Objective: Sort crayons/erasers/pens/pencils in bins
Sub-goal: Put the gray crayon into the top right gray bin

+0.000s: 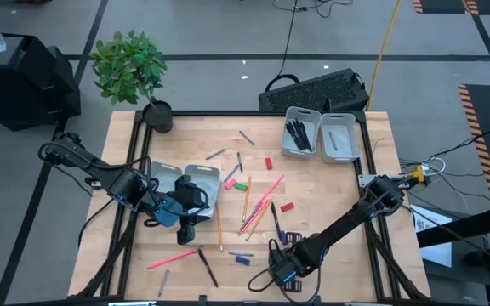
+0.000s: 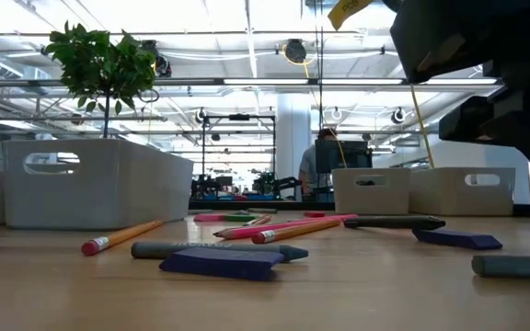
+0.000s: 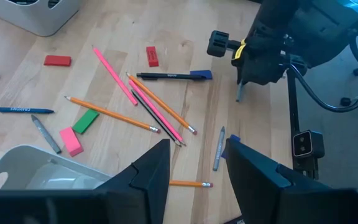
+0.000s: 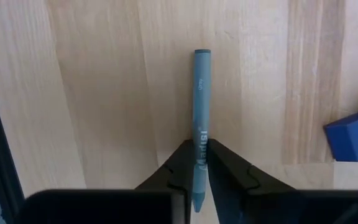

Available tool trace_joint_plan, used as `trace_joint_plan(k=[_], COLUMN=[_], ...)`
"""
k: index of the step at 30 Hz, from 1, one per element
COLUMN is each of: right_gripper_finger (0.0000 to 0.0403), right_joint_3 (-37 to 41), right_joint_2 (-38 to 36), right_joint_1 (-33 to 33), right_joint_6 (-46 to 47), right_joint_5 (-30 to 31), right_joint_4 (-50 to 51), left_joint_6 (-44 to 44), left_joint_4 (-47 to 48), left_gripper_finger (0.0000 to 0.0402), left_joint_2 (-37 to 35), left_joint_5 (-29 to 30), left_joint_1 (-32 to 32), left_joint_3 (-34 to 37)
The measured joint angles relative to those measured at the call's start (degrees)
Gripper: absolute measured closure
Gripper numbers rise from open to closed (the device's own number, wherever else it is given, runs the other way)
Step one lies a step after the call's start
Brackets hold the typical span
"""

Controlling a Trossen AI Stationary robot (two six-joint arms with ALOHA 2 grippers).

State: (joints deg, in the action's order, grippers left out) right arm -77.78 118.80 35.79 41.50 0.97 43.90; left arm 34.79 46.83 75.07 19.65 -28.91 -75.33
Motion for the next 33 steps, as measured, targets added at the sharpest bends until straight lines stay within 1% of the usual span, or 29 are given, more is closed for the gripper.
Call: trace_joint_plan(k=[3, 7, 10, 12, 15, 17, 20, 23, 27, 29, 33], right_gripper_finger=[0.0387, 0.0387, 0.0386, 0.0386, 0.0386, 0.0386, 0.0385, 0.0385, 0.0385, 0.0385, 0.0385], right_joint_3=[0.00, 0.07, 0.11, 0.11, 0.70, 0.36, 0.17, 0.30, 1.02, 2.47, 6.87], right_joint_2=[-0.02, -0.72, -2.70, -4.80, -8.42, -12.08, -17.86, -23.19, -30.93, -34.49, -41.61], right_joint_1=[0.00, -0.01, -0.26, -0.86, -2.59, -4.26, -7.58, -12.87, -21.93, -27.78, -42.00], right_joint_6=[1.44, 1.96, 2.71, 3.49, 6.04, 8.35, 9.45, 9.38, 8.41, 7.71, 3.56], right_joint_5=[0.09, 0.20, 0.39, 0.57, 2.15, 3.63, 5.93, 7.94, 10.38, 11.26, 13.17], right_joint_4=[-0.06, -0.33, -1.13, -1.38, 1.98, 2.64, 6.66, 9.49, 17.13, 20.42, 24.46], left_joint_6=[-0.55, -2.69, -3.99, -5.54, -8.29, -10.26, -13.12, -14.94, -16.47, -16.55, -16.21], left_joint_4=[-0.02, -0.26, -0.26, -0.32, -0.32, -0.35, -0.41, -0.43, -0.42, -0.42, -0.42], left_gripper_finger=[0.0245, 0.0245, 0.0245, 0.0245, 0.0245, 0.0245, 0.0245, 0.0245, 0.0245, 0.0245, 0.0245], left_joint_2=[0.01, 0.00, -0.16, -0.20, -0.20, -0.20, -0.20, -0.20, -0.20, -0.20, -0.20], left_joint_5=[0.95, 1.44, 1.43, 1.28, -1.03, -2.47, -3.90, -4.19, -4.23, -4.22, -4.32], left_joint_1=[0.00, 0.64, 1.97, 3.22, 5.34, 6.59, 8.17, 9.61, 11.43, 12.50, 14.76], left_joint_3=[0.00, 0.00, 0.00, 0.00, 0.00, 0.00, 0.00, 0.00, 0.00, 0.00, 0.00])
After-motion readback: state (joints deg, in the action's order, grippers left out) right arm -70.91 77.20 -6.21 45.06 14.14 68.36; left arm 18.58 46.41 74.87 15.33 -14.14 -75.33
